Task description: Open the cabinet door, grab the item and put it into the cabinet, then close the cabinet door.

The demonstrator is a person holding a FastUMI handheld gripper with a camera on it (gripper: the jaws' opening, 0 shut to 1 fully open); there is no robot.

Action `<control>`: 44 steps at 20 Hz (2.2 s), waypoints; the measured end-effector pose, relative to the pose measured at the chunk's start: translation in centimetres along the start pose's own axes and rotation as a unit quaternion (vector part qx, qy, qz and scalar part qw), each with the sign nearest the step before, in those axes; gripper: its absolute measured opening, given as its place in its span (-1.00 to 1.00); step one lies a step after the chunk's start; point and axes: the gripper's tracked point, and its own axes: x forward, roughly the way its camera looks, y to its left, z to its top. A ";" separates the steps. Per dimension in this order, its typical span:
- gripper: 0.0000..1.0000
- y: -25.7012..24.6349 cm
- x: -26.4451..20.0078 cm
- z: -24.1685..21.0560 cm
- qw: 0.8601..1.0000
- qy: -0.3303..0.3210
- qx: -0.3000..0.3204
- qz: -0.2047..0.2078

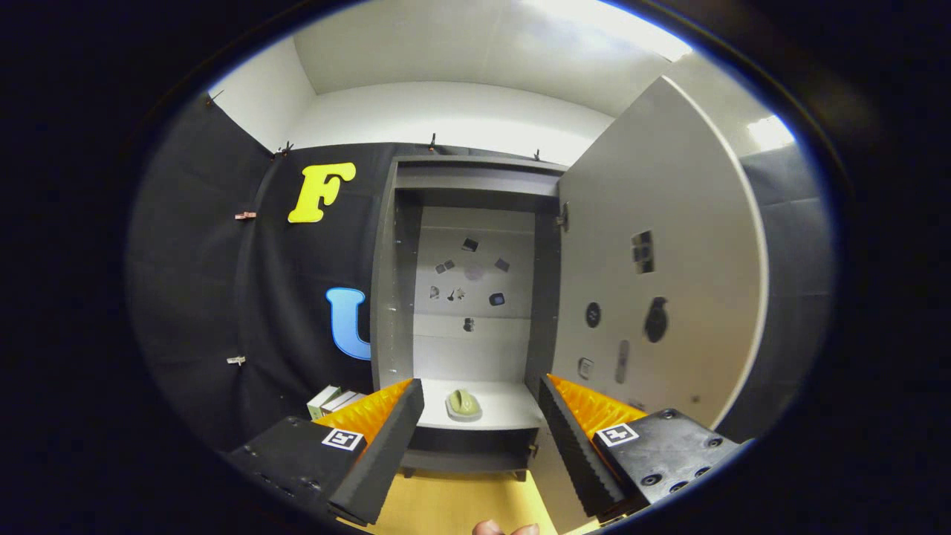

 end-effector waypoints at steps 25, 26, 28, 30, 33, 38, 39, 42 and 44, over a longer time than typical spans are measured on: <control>0.95 -28.0 -6.1 -7.1 0.979 0.077 0.023 -0.185; 0.95 -27.8 -5.8 -7.1 0.980 0.079 0.029 -0.180; 0.94 -26.7 -5.3 -7.3 0.983 0.078 0.038 -0.164; 0.92 -26.2 -5.0 -7.4 0.983 0.075 0.038 -0.163; 0.90 -25.9 -5.1 -7.7 0.982 0.082 0.049 -0.162; 0.92 -25.4 -5.1 -7.7 0.980 0.081 0.042 -0.174; 0.92 -25.0 -5.2 -7.6 0.981 0.083 0.042 -0.173; 0.92 -23.5 -5.3 -7.6 0.981 0.086 0.049 -0.165; 0.92 -22.4 -5.3 -7.5 0.983 0.086 0.046 -0.158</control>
